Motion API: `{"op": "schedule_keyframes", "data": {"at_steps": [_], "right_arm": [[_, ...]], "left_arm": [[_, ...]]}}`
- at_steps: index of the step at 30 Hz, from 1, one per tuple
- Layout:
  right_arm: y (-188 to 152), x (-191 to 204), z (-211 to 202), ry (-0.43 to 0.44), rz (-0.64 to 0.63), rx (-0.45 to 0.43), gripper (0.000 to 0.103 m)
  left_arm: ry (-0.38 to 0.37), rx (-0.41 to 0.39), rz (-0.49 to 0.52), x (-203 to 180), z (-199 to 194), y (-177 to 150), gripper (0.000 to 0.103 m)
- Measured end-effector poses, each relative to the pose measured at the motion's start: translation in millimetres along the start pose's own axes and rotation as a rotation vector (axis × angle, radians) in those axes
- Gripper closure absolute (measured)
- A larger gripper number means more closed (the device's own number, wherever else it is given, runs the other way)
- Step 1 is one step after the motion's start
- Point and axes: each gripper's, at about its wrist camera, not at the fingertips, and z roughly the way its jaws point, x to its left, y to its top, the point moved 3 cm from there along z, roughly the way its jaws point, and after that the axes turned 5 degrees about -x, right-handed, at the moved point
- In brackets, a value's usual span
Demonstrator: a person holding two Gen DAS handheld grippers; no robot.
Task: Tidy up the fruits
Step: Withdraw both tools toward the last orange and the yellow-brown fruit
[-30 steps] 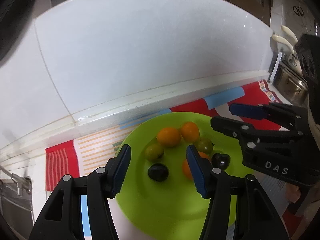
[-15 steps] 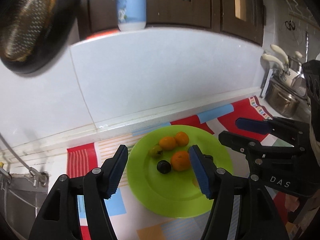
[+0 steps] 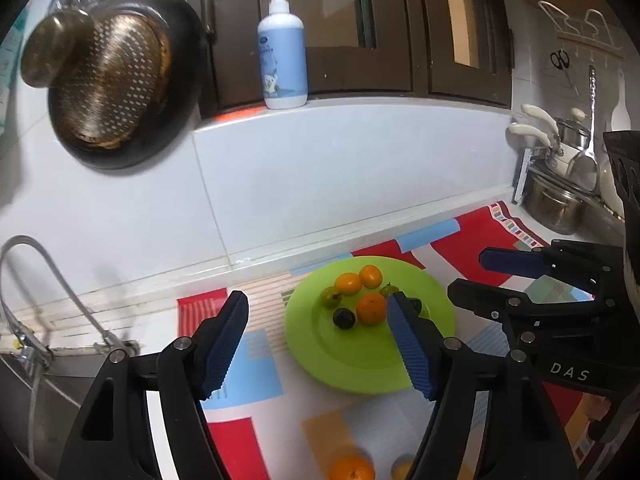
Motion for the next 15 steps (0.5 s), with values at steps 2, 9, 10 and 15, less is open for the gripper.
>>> {"op": "schedule_keyframes", "data": {"at_steps": [2, 9, 10, 15], "right_arm": [[-3.1, 6.6, -7.5, 0.005, -0.009, -0.003, 0.057], [-15.3, 25.7, -31.0, 0.009, -0.034, -0.006, 0.057], [-17.2, 28.6, -34.1, 0.010, -0.037, -0.002, 0.057], [-28.5, 45.3, -47.2, 0.013, -0.086, 0.011, 0.057]], "left_arm": [[-0.004, -0.006, 0.005, 0.7, -10.6, -3.4, 0.031], [-0.006, -0.005, 0.014, 0.7, -37.6, -18.7, 0.028], [-0.005, 0.000, 0.008, 1.7, -41.0, -22.2, 0.028], [0.002, 0.029, -0.013, 6.5, -52.2, -35.7, 0.027]]}}
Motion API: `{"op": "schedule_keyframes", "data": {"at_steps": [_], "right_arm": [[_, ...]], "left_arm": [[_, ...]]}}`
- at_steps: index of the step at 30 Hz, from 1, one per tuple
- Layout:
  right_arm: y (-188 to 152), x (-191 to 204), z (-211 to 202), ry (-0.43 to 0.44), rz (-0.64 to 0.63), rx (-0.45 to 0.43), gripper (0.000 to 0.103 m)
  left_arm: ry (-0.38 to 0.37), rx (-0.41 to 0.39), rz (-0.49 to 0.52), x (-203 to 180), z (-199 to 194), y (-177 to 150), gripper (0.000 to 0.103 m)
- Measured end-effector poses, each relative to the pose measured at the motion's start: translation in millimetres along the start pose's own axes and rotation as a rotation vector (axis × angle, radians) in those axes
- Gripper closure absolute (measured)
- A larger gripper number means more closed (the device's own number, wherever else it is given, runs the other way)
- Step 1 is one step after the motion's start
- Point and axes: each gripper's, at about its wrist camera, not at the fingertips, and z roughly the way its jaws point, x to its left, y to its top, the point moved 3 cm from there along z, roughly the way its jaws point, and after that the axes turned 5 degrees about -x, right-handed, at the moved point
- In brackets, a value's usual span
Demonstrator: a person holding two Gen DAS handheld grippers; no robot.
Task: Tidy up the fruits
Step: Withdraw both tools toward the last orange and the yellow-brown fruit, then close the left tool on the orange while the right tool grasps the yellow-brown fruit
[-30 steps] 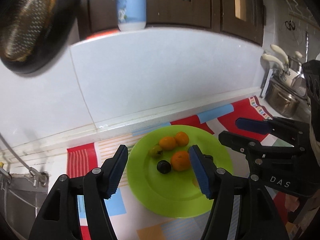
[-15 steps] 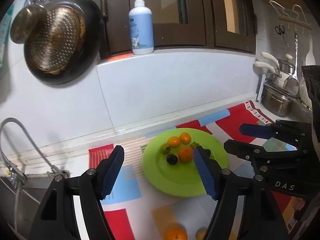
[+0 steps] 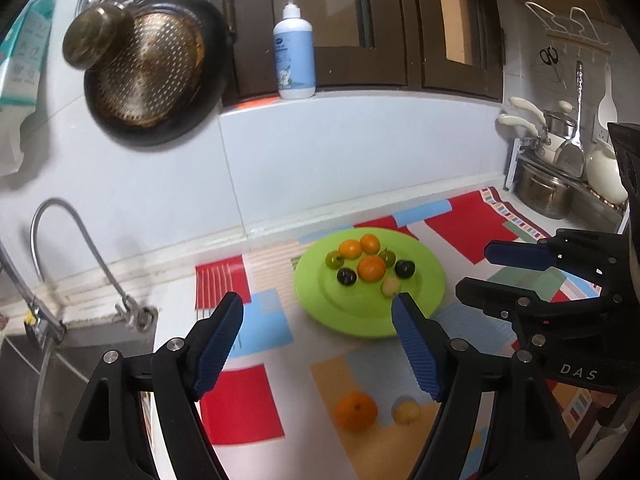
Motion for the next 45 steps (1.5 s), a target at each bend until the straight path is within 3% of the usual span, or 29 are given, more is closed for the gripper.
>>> {"op": "schedule_keyframes", "data": {"at_steps": [20, 37, 45], "right_arm": [[-51.2, 43.2, 0.4, 0.090, -0.116, 0.106, 0.057], [-88.2, 52.7, 39.3, 0.170, -0.148, 0.273, 0.057], [-101.1, 51.9, 53.9, 0.190, -0.137, 0.302, 0.057]], "left_arm": [[-0.079, 0.069, 0.195, -16.7, -5.5, -64.1, 0.026], [-0.187, 0.161, 0.258, -21.3, 31.8, -102.8, 0.026], [-0.220, 0.192, 0.254, -21.7, 47.3, -113.4, 0.034]]}}
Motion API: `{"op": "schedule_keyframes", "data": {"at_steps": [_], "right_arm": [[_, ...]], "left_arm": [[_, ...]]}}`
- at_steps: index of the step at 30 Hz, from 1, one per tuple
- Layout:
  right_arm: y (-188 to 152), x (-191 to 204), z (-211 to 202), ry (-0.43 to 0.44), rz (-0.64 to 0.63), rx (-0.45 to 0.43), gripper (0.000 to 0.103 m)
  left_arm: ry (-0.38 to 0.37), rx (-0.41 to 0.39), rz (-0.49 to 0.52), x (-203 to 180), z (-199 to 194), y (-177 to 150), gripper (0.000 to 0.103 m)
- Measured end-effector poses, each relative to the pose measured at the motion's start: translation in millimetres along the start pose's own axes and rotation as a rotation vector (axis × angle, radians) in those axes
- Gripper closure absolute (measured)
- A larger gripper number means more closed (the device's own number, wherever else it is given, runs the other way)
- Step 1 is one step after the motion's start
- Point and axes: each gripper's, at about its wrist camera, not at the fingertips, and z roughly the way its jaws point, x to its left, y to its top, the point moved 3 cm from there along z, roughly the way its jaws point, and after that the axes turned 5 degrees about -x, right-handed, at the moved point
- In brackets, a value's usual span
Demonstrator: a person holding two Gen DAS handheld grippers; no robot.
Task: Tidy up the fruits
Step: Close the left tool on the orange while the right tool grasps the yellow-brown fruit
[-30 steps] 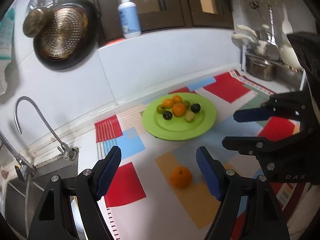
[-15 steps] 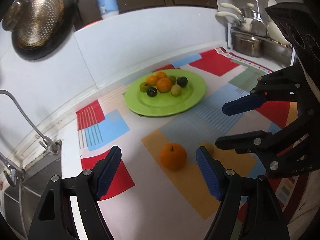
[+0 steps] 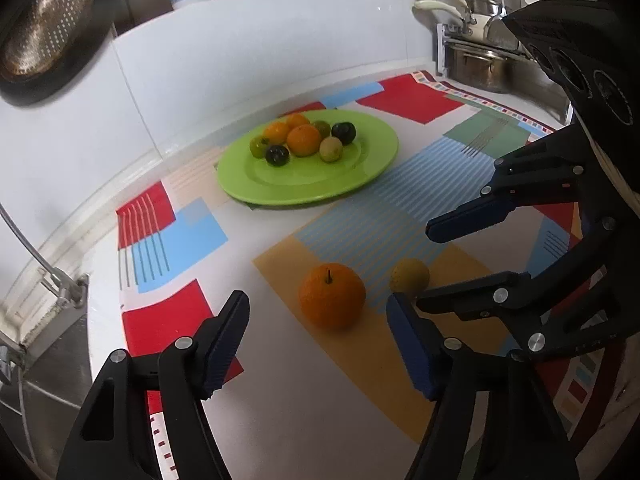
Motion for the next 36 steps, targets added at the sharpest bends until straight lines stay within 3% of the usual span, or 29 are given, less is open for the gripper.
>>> {"op": "schedule_keyframes", "data": {"at_steps": [11, 15, 20, 36], "right_arm": [[-5.5, -9.5, 22.0, 0.047, 0.062, 0.038, 0.058], [-6.5, -12.3, 27.1, 0.068, 0.081, 0.045, 0.065], [-6.3, -15.5, 25.6, 0.090, 0.099, 0.036, 0.073], [-4.5, -32.1, 6.0, 0.040, 0.145, -0.015, 0.073]], "left_arm": [[-0.044, 0.036, -0.044, 5.1, 17.3, 1.0, 0.045], [-0.057, 0.043, -0.061, 4.8, 22.0, 2.8, 0.048], [-0.074, 0.059, -0.074, 2.4, 27.5, 2.9, 0.060], [-0.016, 0.043, -0.131, -3.6, 11.3, 13.6, 0.062]]}}
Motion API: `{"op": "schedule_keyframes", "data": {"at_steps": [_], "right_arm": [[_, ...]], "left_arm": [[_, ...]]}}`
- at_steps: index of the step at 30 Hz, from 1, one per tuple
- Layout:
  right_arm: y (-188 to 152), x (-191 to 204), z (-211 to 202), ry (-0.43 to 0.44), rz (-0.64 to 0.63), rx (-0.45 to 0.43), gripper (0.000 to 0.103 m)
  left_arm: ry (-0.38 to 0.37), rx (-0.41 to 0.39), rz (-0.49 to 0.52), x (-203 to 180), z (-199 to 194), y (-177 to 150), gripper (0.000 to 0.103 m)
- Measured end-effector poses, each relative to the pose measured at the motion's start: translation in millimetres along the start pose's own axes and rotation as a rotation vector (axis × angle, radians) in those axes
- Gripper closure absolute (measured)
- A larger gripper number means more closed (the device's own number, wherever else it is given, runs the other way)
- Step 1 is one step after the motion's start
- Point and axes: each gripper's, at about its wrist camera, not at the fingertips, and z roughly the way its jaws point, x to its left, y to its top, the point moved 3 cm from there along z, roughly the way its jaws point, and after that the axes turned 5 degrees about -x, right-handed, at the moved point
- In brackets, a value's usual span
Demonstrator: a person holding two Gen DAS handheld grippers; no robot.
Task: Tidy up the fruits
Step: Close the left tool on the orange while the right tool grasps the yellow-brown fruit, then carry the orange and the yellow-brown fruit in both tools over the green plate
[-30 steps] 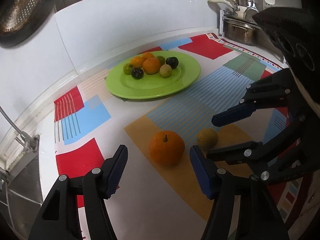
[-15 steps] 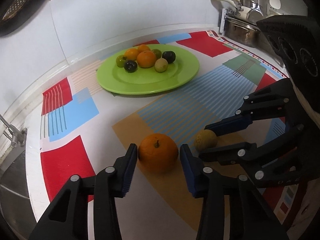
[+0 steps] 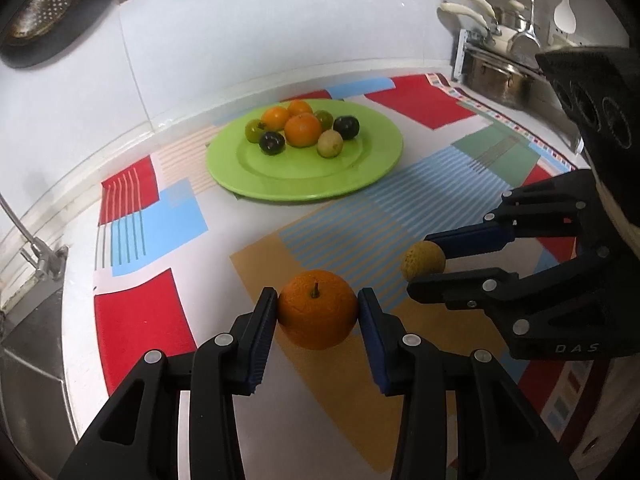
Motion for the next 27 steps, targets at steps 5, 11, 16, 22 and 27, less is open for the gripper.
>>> {"op": "schedule_keyframes", "data": {"at_steps": [5, 11, 16, 22, 27], "right_arm": [[1.3, -2.9, -11.0, -0.009, 0.009, -0.029, 0.073], [3.5, -7.1, -24.3, -0.028, 0.024, -0.064, 0.073], [4.7, -10.7, -33.3, -0.042, 0.039, -0.090, 0.073], [6.0, -13.4, -43.3, -0.048, 0.048, -0.118, 0.073], [7.6, -15.0, -53.3, -0.051, 0.050, -0.146, 0.073]], "left_arm": [[0.012, -0.026, -0.013, -3.4, -10.7, 5.8, 0.062], [0.051, -0.053, -0.051, -6.3, -22.0, 9.9, 0.062], [0.068, -0.063, -0.090, -9.8, -28.0, 10.3, 0.062], [0.090, -0.085, -0.105, -14.4, -37.9, 14.2, 0.062], [0.106, -0.108, -0.119, -15.5, -45.6, 18.9, 0.062]]}}
